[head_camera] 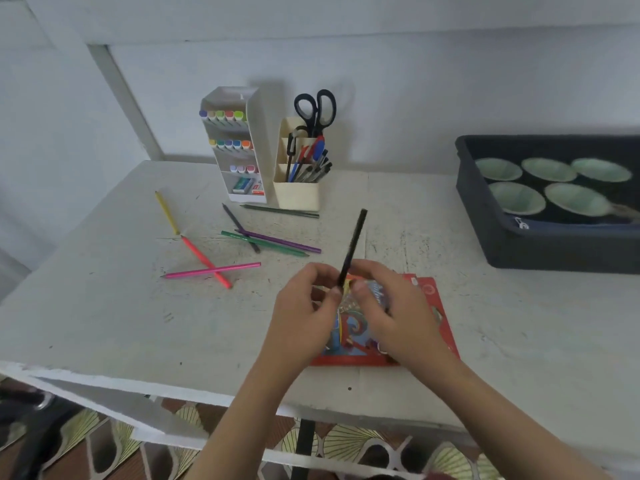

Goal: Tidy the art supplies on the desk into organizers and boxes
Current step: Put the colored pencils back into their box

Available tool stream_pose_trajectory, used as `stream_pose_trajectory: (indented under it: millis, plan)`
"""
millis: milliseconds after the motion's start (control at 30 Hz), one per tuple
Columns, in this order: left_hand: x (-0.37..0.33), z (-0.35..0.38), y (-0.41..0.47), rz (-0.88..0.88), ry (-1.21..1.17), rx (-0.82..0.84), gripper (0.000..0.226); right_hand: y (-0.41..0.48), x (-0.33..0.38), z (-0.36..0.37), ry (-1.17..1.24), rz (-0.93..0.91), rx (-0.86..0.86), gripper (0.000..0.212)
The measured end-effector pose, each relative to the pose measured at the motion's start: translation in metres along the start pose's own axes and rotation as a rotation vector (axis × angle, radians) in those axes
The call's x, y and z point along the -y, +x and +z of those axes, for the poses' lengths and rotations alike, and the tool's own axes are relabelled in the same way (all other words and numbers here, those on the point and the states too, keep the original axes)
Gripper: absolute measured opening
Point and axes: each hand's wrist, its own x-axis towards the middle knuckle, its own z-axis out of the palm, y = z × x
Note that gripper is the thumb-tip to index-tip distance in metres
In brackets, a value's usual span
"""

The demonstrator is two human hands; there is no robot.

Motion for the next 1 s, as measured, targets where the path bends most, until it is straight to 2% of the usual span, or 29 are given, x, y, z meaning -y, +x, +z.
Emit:
stream_pose_trajectory:
  millis: [100, 167, 267, 300, 467, 567, 667, 833, 1000]
  plan:
    - [-0.015, 0.03, -0.005, 0.044, -0.085, 0.118, 0.026, 0.0, -0.003, -0.017, 0.056, 0.025, -0.084, 0.01]
    - [-0.018, 0.044, -0.004, 0.054, -0.055, 0.152, 0.024, -0.002, -0.01, -0.031, 0.042, 0.078, -0.151, 0.014]
    - [-0.009, 0.054, 0.0, 0.063, 0.19, 0.172, 0.012, -0.003, -0.023, -0.056, 0.015, 0.184, -0.249, 0.014]
    - [-0.003, 0.055, 0.001, 0.067, 0.294, 0.153, 0.014, -0.003, -0.028, -0.063, -0.028, 0.207, -0.251, 0.014]
    - [0.019, 0.058, 0.005, 0.064, 0.565, 0.084, 0.035, -0.009, -0.055, -0.095, -0.436, 0.312, -0.1, 0.017]
    - [0.026, 0.062, 0.006, 0.098, 0.568, 0.07, 0.036, -0.017, -0.064, -0.098, -0.575, 0.393, 0.004, 0.007]
    - [0.028, 0.065, 0.004, 0.111, 0.487, -0.011, 0.034, -0.02, -0.066, -0.097, -0.685, 0.392, 0.062, 0.005]
    - [0.03, 0.067, 0.003, 0.129, 0.438, -0.052, 0.03, -0.017, -0.069, -0.091, -0.816, 0.297, 0.069, 0.012]
    - [0.031, 0.065, 0.0, 0.183, 0.447, -0.012, 0.029, -0.018, -0.072, -0.082, -0.744, 0.175, 0.152, 0.017]
